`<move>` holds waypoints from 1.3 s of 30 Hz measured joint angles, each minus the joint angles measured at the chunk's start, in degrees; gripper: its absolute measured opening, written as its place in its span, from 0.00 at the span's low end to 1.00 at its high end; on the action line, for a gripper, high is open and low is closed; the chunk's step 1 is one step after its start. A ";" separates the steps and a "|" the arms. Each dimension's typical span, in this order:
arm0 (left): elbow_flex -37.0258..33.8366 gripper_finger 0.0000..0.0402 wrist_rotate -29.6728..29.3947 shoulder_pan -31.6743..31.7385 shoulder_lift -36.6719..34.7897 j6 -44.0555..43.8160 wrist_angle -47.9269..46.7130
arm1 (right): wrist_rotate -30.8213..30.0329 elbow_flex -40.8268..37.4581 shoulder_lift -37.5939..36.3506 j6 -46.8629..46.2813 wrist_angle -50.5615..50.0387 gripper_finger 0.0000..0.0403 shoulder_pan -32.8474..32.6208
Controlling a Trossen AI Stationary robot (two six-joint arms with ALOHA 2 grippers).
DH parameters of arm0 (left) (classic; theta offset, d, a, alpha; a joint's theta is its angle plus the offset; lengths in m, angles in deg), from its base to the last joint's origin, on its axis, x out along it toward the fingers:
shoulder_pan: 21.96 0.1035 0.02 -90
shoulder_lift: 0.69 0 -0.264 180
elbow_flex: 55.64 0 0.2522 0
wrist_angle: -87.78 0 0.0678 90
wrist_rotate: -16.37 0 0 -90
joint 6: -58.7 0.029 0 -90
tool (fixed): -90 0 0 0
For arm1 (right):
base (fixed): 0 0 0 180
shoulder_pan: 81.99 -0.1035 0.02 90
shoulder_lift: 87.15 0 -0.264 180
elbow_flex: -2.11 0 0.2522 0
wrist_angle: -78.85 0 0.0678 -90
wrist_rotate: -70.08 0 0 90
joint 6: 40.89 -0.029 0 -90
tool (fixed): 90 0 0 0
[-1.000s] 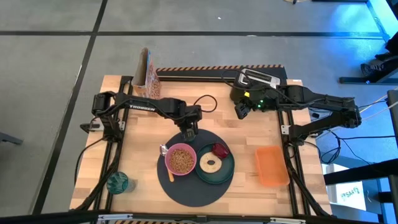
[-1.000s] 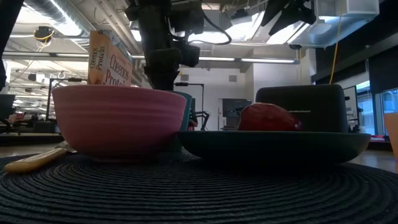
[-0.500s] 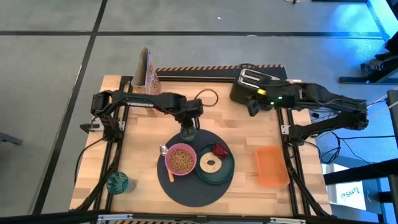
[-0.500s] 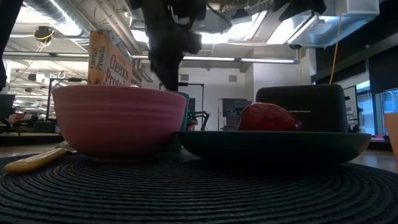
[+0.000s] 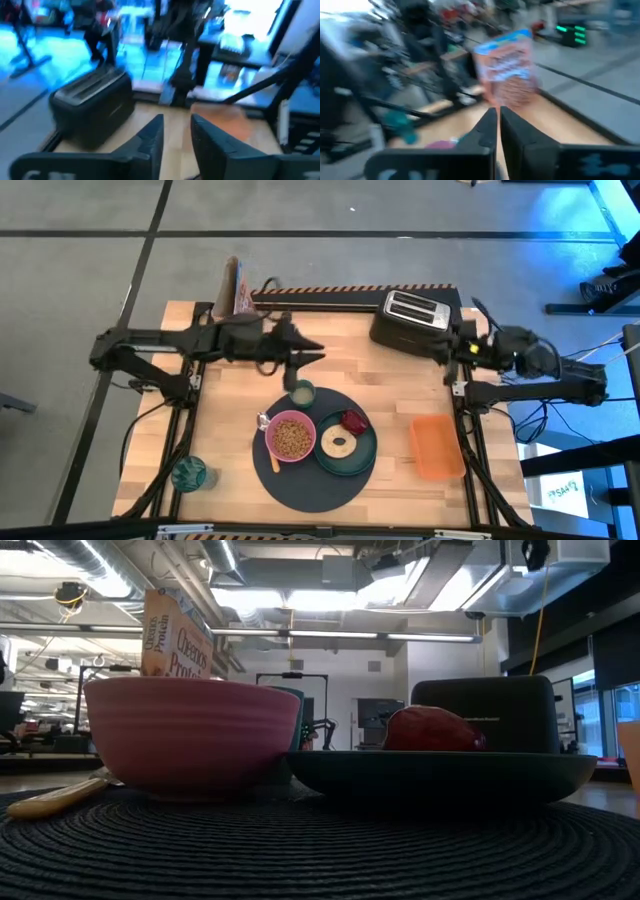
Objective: Arrange a breakfast setting
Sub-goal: Return to Home Position
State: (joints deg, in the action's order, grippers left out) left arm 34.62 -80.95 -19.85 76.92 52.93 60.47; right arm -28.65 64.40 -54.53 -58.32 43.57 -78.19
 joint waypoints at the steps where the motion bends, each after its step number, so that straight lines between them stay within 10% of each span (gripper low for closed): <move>1: -2.95 0.21 0.14 -0.59 -1.86 0.37 3.28 | 1.17 -3.53 -2.44 -0.65 3.27 0.03 -0.71; 8: -23.61 0.02 3.35 -2.19 -14.47 -0.42 13.85 | 2.88 -18.47 -12.67 2.74 11.32 0.01 -6.18; 18: -46.81 0.01 3.60 -2.27 -28.45 -7.90 29.88 | 4.89 -24.11 -18.87 5.80 8.70 0.00 -6.79; 39: -67.21 0.00 5.10 -2.31 -40.40 -7.62 41.99 | 5.92 -42.79 -30.64 2.17 24.19 0.00 -6.79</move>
State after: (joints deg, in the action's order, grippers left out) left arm -32.59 -75.84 -22.17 36.51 45.31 102.46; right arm -22.73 21.61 -85.17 -56.15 67.76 -84.98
